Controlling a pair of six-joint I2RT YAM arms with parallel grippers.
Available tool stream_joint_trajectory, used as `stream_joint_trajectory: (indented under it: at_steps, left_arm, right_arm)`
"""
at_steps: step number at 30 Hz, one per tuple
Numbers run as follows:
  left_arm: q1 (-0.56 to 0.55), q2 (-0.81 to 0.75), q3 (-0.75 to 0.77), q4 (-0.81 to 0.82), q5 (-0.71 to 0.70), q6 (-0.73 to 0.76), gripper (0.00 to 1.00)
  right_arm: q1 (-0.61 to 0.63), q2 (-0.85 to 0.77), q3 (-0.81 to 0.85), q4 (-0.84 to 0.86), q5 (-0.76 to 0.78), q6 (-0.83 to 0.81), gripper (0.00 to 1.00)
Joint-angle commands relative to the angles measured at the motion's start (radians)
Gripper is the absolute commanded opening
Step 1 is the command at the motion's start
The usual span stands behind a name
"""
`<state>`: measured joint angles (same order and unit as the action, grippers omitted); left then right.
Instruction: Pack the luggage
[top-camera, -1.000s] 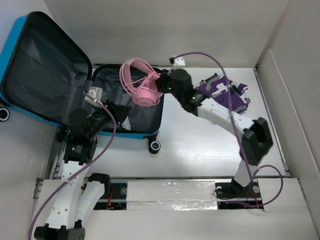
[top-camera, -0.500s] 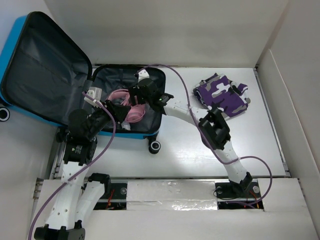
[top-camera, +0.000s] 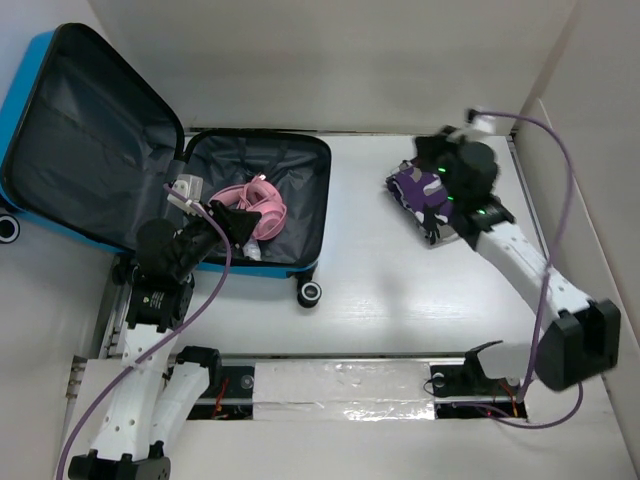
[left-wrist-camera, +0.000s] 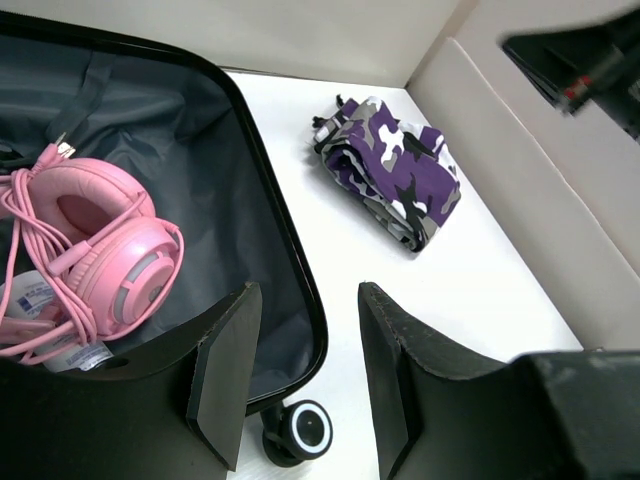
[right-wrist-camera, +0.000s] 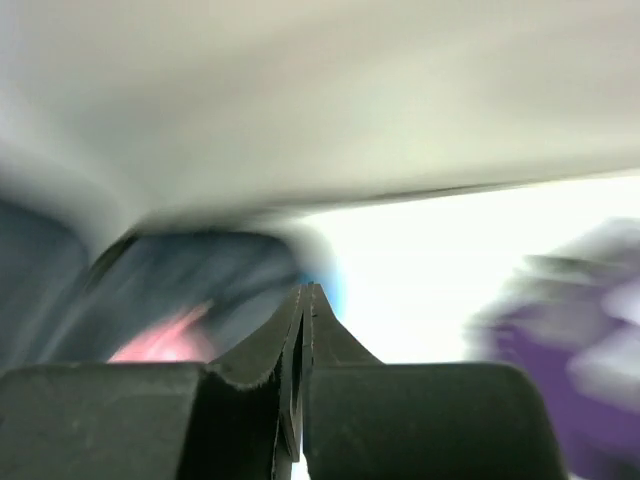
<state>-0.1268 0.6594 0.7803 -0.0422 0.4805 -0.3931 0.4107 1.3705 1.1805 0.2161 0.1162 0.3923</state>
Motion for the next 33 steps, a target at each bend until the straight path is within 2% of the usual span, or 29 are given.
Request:
stream_joint_trajectory:
  at_steps: [1,2,4,5,8,9,11,13,18,21,25,31,32,33]
  left_arm:
    - [0.006,-0.014,0.022,0.044,0.01,0.01,0.41]
    - [0.006,-0.014,0.02,0.044,0.01,0.01,0.41]
    - [0.006,-0.014,0.022,0.044,0.012,0.008,0.41]
    - [0.006,-0.012,0.022,0.044,0.013,0.008,0.41]
    - [-0.004,-0.012,0.02,0.045,0.017,0.007,0.41]
    - [-0.004,-0.012,0.022,0.044,0.017,0.007,0.41]
    - [-0.004,-0.011,0.022,0.045,0.017,0.007,0.41]
    - [-0.013,-0.009,0.023,0.045,0.013,0.005,0.41]
    - [-0.022,-0.01,0.027,0.045,0.009,0.005,0.41]
    - [-0.022,-0.017,0.028,0.044,0.004,0.007,0.41]
    - [-0.022,-0.02,0.03,0.044,0.0,0.01,0.41]
    - [-0.022,-0.018,0.031,0.044,-0.006,0.011,0.41]
    - [-0.022,-0.017,0.031,0.044,-0.008,0.011,0.41]
    - [-0.022,-0.017,0.033,0.044,-0.01,0.011,0.41]
  right_arm:
    - [-0.199,-0.123,-0.243,0.034,0.054,0.164,0.0]
    - [-0.255,-0.145,-0.293,0.026,0.062,0.186,0.0]
    - [-0.358,-0.181,-0.416,0.023,0.037,0.223,0.14]
    - [-0.444,-0.182,-0.448,0.023,0.014,0.238,0.38]
    - [-0.551,-0.156,-0.522,0.011,-0.03,0.305,0.8]
    - [-0.614,-0.145,-0.538,0.009,-0.07,0.322,0.83]
    - [-0.662,-0.11,-0.574,0.04,-0.122,0.37,0.88]
    - [-0.687,-0.079,-0.591,0.083,-0.216,0.375,0.89]
    - [-0.702,0.099,-0.565,0.088,-0.285,0.425,0.9]
    - [-0.711,0.168,-0.568,0.161,-0.358,0.474,0.9]
    - [-0.702,0.261,-0.549,0.238,-0.385,0.526,0.88]
    - [-0.668,0.355,-0.501,0.295,-0.391,0.595,0.8]
    - [-0.668,0.37,-0.498,0.311,-0.397,0.606,0.72]
    - [-0.668,0.389,-0.495,0.319,-0.401,0.618,0.71]
